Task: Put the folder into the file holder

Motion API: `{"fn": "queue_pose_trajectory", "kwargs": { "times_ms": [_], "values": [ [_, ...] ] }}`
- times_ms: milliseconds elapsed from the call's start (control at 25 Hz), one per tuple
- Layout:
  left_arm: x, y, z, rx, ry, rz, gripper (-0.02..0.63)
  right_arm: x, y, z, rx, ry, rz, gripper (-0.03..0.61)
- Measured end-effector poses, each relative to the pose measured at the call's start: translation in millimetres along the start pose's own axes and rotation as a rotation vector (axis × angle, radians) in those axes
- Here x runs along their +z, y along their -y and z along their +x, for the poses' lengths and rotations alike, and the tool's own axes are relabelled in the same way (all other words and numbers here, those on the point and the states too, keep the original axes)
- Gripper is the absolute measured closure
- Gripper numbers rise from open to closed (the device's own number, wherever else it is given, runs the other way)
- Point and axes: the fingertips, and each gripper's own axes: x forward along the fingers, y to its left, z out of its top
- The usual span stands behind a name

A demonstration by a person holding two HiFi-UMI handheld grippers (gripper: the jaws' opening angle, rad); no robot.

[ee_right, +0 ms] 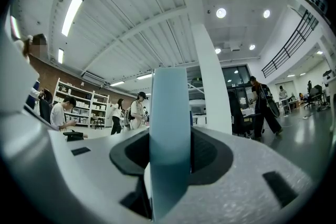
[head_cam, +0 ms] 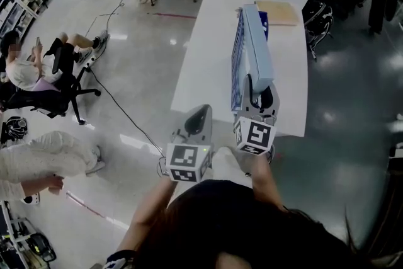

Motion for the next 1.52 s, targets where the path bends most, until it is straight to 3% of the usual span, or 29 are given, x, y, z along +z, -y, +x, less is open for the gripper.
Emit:
{"fn": "queue_pose_trajectory", "kwargs": {
  "times_ms": [880, 1280, 1520],
  "values": [
    [7.0, 8.4, -10.2, -0.015, 0.040, -0.007, 0.607, -19.0, -5.5, -4.7, 0.037, -0.113, 0.001, 0.414],
    [10.7, 14.4, -21.8, -0.044, 0.032, -0.011, 0.607, -8.0, -14.0, -12.1, 0.067, -0.119, -0.013, 0.374],
    [11.7, 17.7, -32.5, -0.068, 0.027, -0.002, 0.607, 4.4, -11.6, -22.8, 0.040, -0.105, -0.014, 0.374]
  ]
}}
